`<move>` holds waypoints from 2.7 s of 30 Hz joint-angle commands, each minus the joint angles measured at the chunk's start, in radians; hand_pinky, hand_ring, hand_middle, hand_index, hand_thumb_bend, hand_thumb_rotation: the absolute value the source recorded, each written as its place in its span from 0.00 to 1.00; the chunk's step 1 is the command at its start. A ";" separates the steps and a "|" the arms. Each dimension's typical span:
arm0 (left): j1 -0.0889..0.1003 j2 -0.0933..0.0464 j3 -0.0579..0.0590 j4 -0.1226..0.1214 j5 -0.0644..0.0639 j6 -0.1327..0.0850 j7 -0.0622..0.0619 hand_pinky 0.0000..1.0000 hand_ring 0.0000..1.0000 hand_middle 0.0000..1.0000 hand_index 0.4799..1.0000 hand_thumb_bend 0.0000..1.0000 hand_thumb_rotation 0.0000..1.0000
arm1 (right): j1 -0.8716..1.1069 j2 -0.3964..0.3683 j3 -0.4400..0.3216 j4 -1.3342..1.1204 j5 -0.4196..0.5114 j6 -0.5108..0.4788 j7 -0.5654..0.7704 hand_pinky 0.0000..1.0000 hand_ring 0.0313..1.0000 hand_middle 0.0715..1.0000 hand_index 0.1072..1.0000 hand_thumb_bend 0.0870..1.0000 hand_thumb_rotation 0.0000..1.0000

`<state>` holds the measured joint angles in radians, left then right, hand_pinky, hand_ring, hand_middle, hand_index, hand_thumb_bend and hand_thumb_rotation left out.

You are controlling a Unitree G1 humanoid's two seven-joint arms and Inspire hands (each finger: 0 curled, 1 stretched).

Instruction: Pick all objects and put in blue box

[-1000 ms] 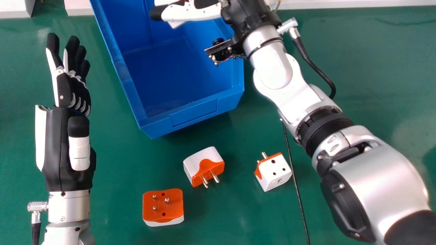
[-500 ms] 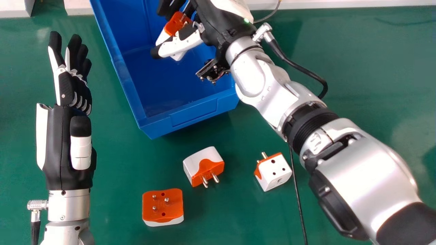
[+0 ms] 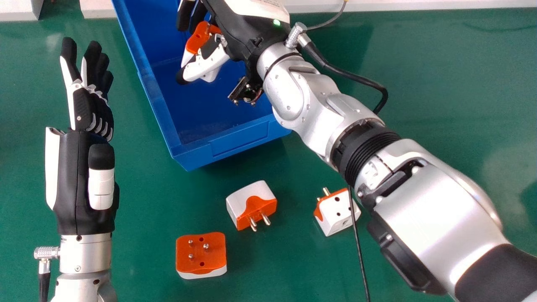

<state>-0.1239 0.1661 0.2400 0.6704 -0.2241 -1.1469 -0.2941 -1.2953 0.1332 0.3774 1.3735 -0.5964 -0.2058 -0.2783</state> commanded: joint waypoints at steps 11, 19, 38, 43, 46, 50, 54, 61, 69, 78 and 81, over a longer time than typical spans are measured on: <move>-0.015 0.000 -0.004 -0.005 0.014 -0.019 0.021 1.00 1.00 1.00 1.00 0.94 1.00 | -0.093 -0.016 -0.058 -0.015 0.057 0.036 0.193 0.66 0.78 0.81 0.75 0.91 0.14; -0.019 0.003 -0.003 0.006 0.013 -0.024 0.022 1.00 1.00 1.00 1.00 0.94 1.00 | -0.105 -0.036 -0.046 -0.015 0.043 0.043 0.212 0.71 0.86 0.89 0.84 0.99 0.19; 0.010 -0.004 -0.013 -0.011 0.002 -0.036 0.007 1.00 1.00 1.00 1.00 0.94 1.00 | 0.002 -0.249 -0.157 -0.236 0.175 -0.281 0.232 0.68 0.80 0.82 0.81 1.00 0.19; 0.026 -0.007 -0.022 -0.030 -0.010 -0.028 0.004 1.00 1.00 1.00 1.00 0.95 1.00 | 0.244 -0.384 -0.267 -0.581 0.321 -0.451 0.302 0.60 0.72 0.77 0.78 0.99 0.24; 0.029 -0.007 -0.029 -0.033 -0.017 -0.024 0.001 1.00 1.00 1.00 1.00 0.96 1.00 | 0.416 -0.448 -0.321 -0.785 0.396 -0.480 0.346 0.55 0.70 0.76 0.76 0.98 0.28; 0.032 -0.013 -0.035 -0.039 -0.015 -0.014 0.004 1.00 1.00 1.00 1.00 0.96 1.00 | 0.614 -0.514 -0.372 -0.999 0.457 -0.445 0.405 0.53 0.70 0.77 0.77 0.97 0.29; 0.044 -0.013 -0.038 -0.057 -0.015 -0.009 0.006 1.00 1.00 1.00 1.00 0.97 1.00 | 0.777 -0.561 -0.422 -1.147 0.484 -0.427 0.430 0.52 0.70 0.76 0.77 0.96 0.28; 0.059 -0.007 -0.028 -0.080 -0.007 -0.005 0.015 1.00 1.00 1.00 1.00 0.97 1.00 | 1.042 -0.577 -0.487 -1.270 0.506 -0.461 0.438 0.53 0.71 0.77 0.77 0.96 0.28; 0.079 -0.018 -0.029 -0.104 0.018 -0.003 0.034 1.00 1.00 1.00 1.00 0.96 1.00 | 1.230 -0.543 -0.467 -1.254 0.451 -0.511 0.420 0.56 0.75 0.80 0.78 0.94 0.26; 0.091 -0.015 -0.033 -0.124 0.023 0.003 0.041 1.00 1.00 1.00 1.00 0.96 1.00 | 1.363 -0.539 -0.384 -1.292 0.400 -0.422 0.485 0.63 0.82 0.85 0.82 0.93 0.25; 0.090 -0.016 -0.033 -0.126 0.024 0.004 0.042 1.00 1.00 1.00 1.00 0.96 1.00 | 1.367 -0.559 -0.363 -1.269 0.381 -0.433 0.508 0.65 0.83 0.87 0.83 0.94 0.24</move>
<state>-0.0408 0.1457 0.2092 0.5667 -0.2022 -1.1380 -0.2555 0.0734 -0.4036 0.0093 0.1106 -0.2075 -0.6209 0.2217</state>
